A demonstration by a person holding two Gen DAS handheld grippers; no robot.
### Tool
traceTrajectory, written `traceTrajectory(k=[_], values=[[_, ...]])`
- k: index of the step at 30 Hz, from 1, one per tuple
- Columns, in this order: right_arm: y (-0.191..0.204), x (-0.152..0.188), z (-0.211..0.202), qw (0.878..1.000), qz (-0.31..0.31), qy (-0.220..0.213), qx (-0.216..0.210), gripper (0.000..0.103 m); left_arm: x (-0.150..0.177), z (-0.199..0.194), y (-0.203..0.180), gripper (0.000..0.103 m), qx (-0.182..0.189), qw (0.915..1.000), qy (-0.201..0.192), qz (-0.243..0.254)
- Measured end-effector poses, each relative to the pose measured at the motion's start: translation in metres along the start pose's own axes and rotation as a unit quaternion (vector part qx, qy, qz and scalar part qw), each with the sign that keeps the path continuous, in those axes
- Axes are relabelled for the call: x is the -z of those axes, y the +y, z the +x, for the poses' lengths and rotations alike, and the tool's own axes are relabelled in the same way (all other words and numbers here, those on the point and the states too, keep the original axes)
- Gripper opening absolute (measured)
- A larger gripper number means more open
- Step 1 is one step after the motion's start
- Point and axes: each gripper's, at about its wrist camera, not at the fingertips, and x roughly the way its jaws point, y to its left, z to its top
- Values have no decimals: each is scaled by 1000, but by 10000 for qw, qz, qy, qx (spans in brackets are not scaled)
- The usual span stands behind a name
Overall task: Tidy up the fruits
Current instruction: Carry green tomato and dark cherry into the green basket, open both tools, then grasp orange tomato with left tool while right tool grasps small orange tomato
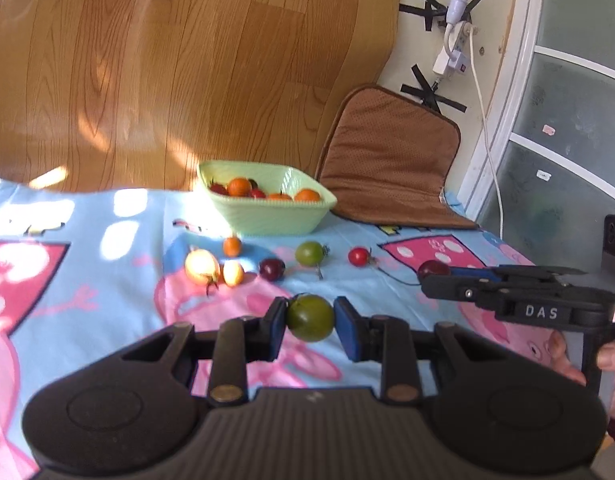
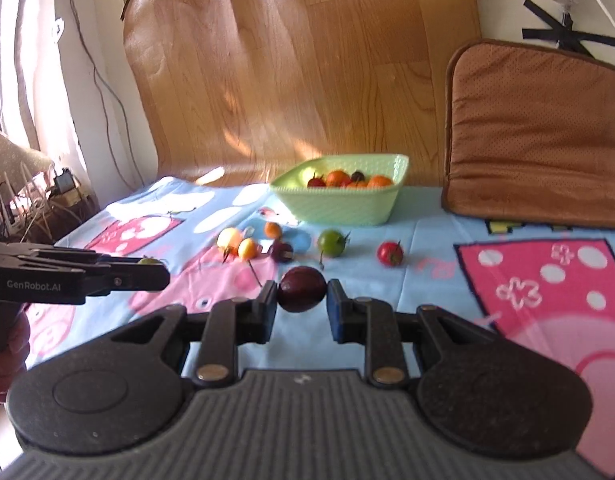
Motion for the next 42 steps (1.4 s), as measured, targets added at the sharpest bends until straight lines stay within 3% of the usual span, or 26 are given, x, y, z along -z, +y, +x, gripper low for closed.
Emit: traceTrajectory(k=[5, 10, 17, 23, 26, 32, 37, 42], values=[[-28, -49, 22, 9991, 255, -335, 65, 29, -58, 27, 14, 27, -88, 9997, -209, -35], [-51, -75, 75, 9991, 395, -159, 45, 29, -95, 87, 33, 27, -137, 9995, -10, -274], [-58, -81, 144, 9997, 41, 257, 42, 29, -107, 175, 57, 27, -490, 9968, 446, -443], [-57, -79, 166, 9987, -233, 433, 94, 32, -106, 202, 64, 30, -601, 9954, 598, -445], [-57, -80, 166, 9988, -258, 414, 107, 41, -105, 202, 64, 40, -643, 9951, 604, -458], [-52, -78, 139, 9997, -195, 132, 37, 41, -105, 147, 71, 40, -506, 9972, 204, -519], [-32, -61, 116, 9986, -156, 220, -458, 41, -84, 94, 90, 40, -535, 9954, 21, -793], [13, -37, 120, 9910, -676, 609, -980, 41, -53, 79, 105, 40, -480, 9932, 246, -1036]])
